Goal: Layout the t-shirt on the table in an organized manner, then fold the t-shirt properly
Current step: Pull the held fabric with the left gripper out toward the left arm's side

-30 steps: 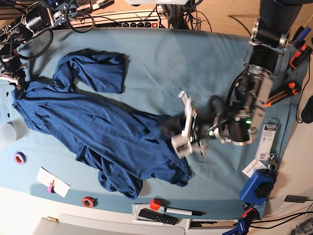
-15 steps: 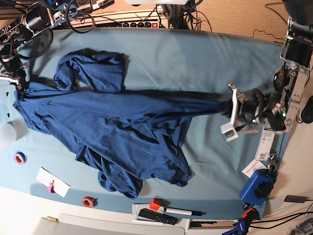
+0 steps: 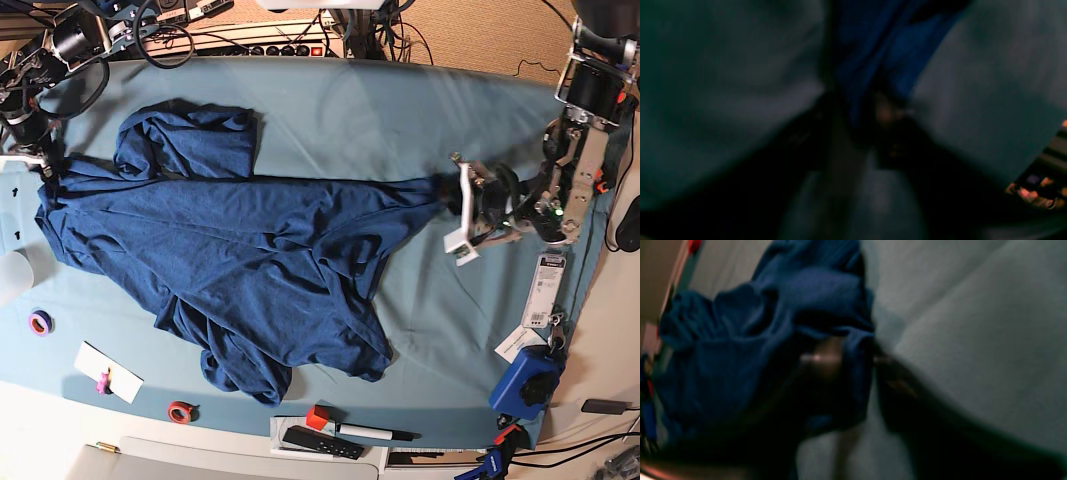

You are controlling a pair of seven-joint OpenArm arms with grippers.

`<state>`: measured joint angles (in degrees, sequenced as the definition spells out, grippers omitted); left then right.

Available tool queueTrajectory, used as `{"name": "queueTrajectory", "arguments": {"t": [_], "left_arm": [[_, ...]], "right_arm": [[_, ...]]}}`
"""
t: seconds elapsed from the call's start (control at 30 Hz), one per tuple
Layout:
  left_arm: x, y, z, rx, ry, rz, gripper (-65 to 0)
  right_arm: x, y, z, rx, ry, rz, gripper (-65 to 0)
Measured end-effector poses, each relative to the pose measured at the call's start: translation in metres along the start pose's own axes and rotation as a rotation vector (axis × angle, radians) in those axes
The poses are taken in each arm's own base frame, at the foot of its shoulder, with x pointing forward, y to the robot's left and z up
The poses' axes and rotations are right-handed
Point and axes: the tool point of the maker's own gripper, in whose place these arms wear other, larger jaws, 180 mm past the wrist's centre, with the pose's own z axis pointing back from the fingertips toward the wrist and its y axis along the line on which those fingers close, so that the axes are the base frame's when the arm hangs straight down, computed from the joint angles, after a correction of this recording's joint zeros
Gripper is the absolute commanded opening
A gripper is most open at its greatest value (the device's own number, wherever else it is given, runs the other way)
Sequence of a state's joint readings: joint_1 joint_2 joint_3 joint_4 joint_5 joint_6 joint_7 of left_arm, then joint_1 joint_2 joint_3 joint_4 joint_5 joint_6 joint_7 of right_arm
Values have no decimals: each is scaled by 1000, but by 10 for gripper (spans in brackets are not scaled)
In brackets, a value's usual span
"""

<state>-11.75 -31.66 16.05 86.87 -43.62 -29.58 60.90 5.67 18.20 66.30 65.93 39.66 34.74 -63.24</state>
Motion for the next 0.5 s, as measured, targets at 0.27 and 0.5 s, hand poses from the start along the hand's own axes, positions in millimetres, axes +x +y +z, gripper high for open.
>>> {"name": "queueTrajectory", "arguments": {"t": [0.27,0.5], "left_arm": [[13,4,-8,64,-35,5,-281],[3,29,10,152,5,34,-281]], "right_arm": [[-1,-14,12,-16,-43,-11,-315],[2,-29,27,-34,-72,-45,-315]]}}
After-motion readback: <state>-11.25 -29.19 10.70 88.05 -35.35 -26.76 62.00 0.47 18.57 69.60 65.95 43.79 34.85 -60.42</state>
